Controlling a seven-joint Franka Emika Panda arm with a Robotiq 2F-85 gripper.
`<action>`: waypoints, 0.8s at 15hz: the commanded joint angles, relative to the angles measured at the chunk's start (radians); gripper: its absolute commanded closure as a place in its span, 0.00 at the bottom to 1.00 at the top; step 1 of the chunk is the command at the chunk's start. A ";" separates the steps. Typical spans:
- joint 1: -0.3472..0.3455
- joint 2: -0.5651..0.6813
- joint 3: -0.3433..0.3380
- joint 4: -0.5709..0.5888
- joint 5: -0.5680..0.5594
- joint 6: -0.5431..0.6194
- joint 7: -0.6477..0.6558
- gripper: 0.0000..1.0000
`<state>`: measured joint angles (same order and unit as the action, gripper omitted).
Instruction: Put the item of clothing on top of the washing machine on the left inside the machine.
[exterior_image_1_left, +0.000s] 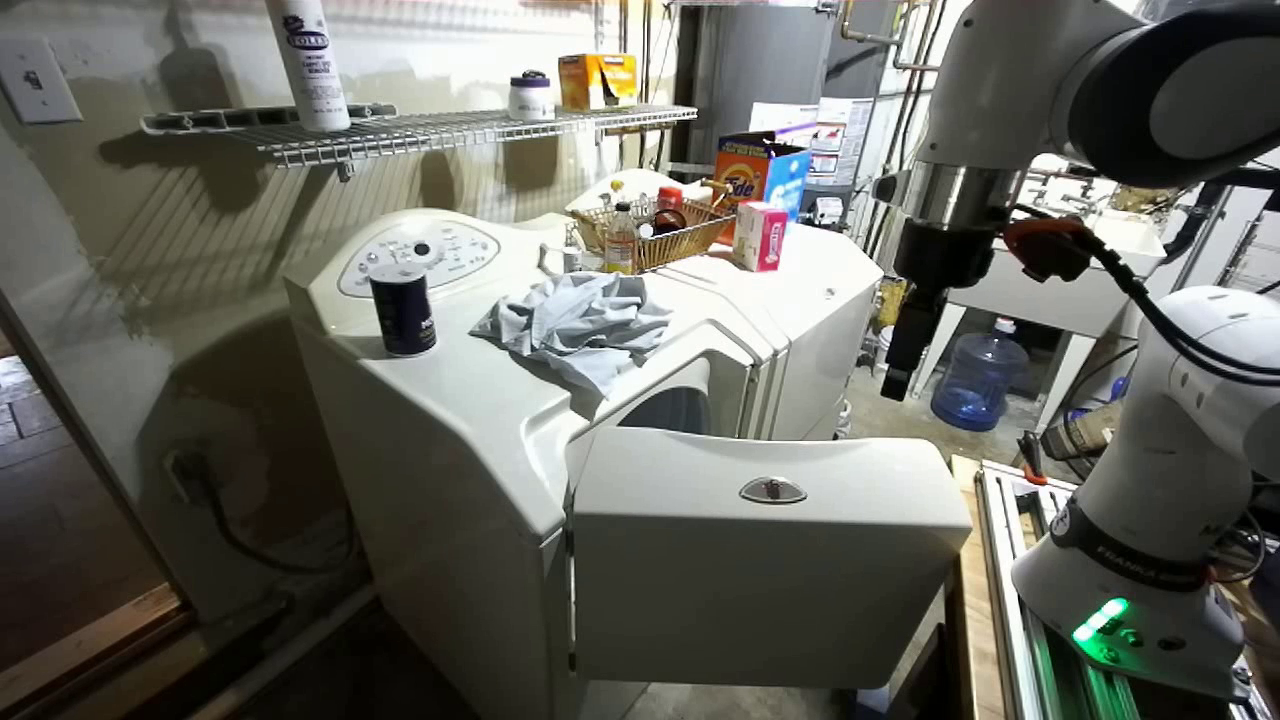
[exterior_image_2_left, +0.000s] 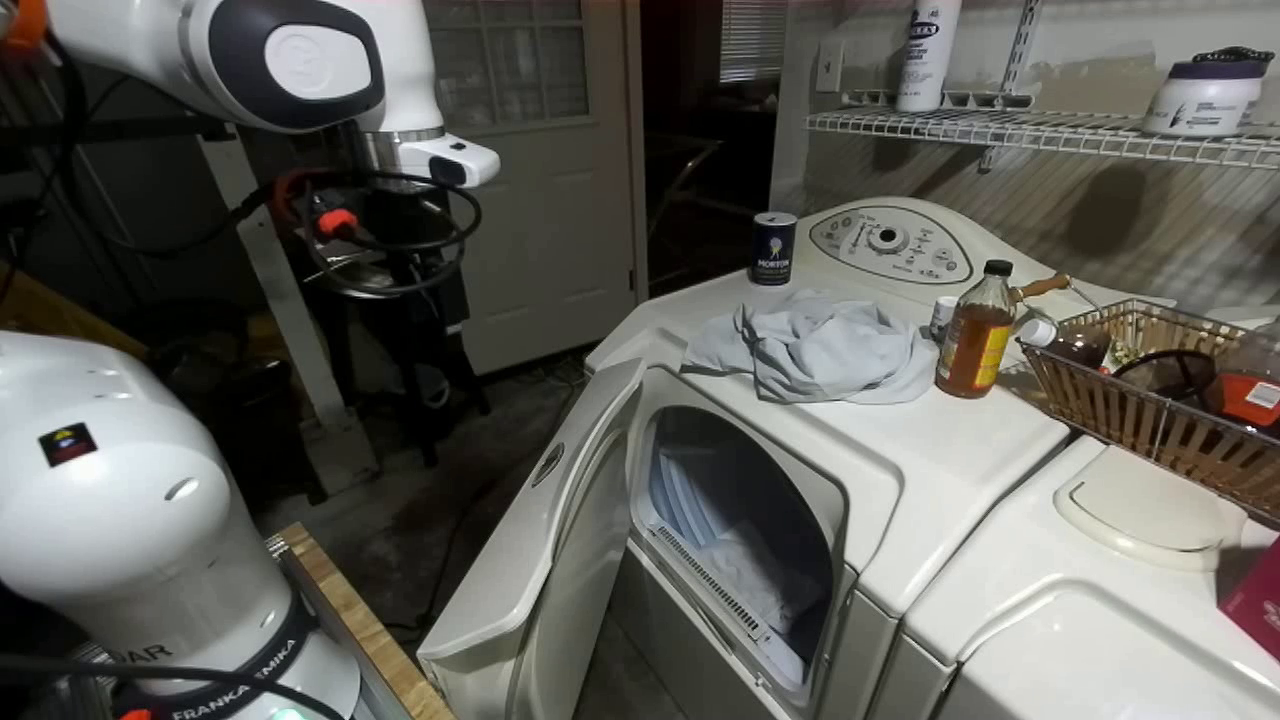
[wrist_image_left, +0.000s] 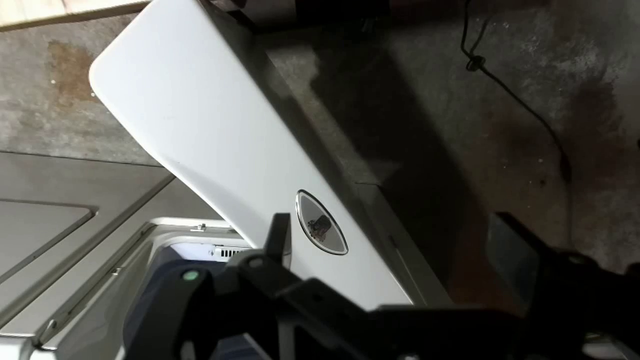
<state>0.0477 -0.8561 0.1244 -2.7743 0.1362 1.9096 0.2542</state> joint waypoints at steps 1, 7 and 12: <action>-0.004 0.000 0.003 0.002 0.002 -0.003 -0.003 0.00; -0.057 0.047 -0.042 0.043 -0.028 0.074 -0.031 0.00; -0.150 0.205 -0.150 0.180 -0.091 0.192 -0.118 0.00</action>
<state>-0.0592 -0.7947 0.0317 -2.7084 0.0790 2.0550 0.1959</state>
